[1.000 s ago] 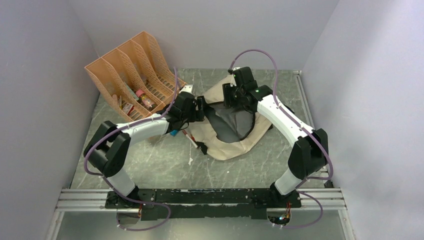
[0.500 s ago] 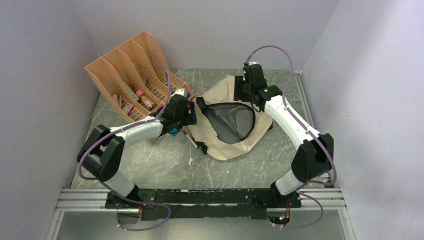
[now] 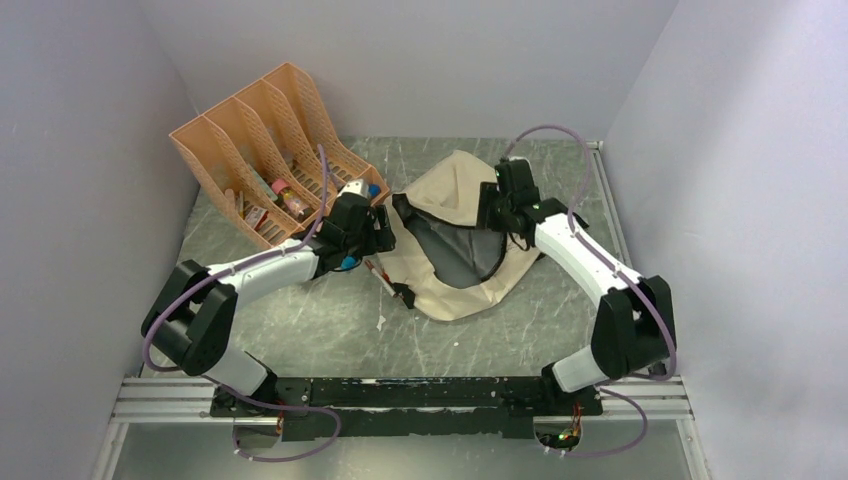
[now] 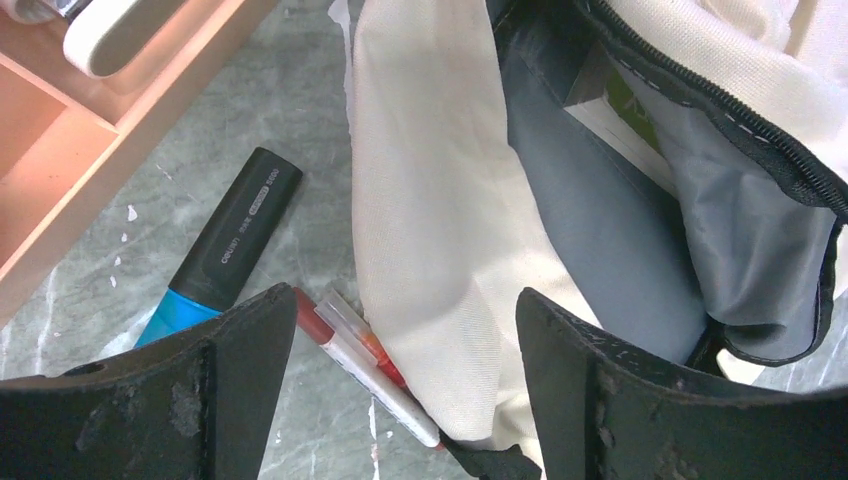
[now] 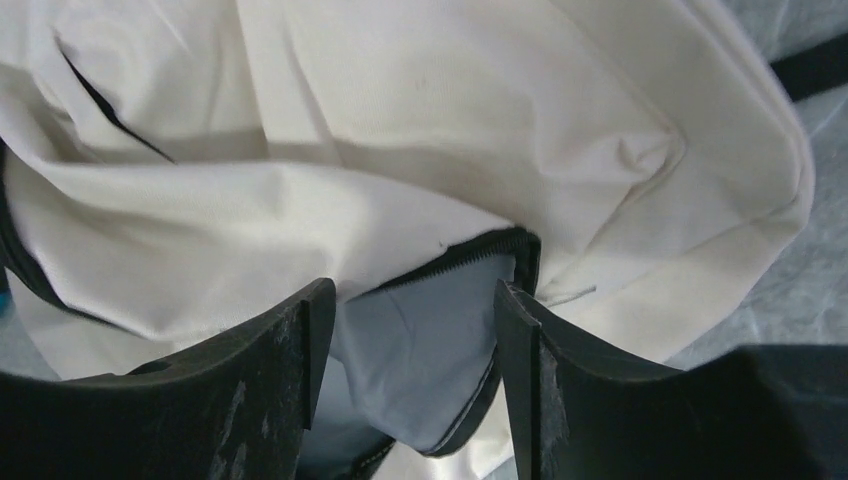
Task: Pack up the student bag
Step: Place the book in the student bag, then zip the student bag at the center of the board.
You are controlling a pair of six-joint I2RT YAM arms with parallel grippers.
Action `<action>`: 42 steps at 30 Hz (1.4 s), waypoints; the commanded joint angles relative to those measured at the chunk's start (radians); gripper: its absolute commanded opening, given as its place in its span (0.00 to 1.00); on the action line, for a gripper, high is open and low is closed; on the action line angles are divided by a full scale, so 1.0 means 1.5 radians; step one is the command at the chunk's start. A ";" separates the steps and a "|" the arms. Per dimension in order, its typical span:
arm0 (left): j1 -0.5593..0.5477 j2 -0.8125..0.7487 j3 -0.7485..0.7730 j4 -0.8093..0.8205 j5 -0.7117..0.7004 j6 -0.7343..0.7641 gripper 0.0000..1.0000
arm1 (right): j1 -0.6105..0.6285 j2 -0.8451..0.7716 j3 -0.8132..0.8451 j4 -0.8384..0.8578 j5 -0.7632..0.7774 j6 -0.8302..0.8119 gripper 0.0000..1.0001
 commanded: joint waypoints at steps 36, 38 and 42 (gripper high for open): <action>-0.122 0.384 0.454 -0.346 -0.327 -0.214 0.82 | 0.001 -0.252 -0.242 0.212 0.002 0.024 0.59; -0.115 0.390 0.457 -0.346 -0.329 -0.211 0.81 | 0.001 -0.254 -0.244 0.213 -0.003 0.025 0.59; -0.098 0.416 0.486 -0.363 -0.333 -0.193 0.78 | 0.001 -0.255 -0.245 0.216 -0.007 0.023 0.58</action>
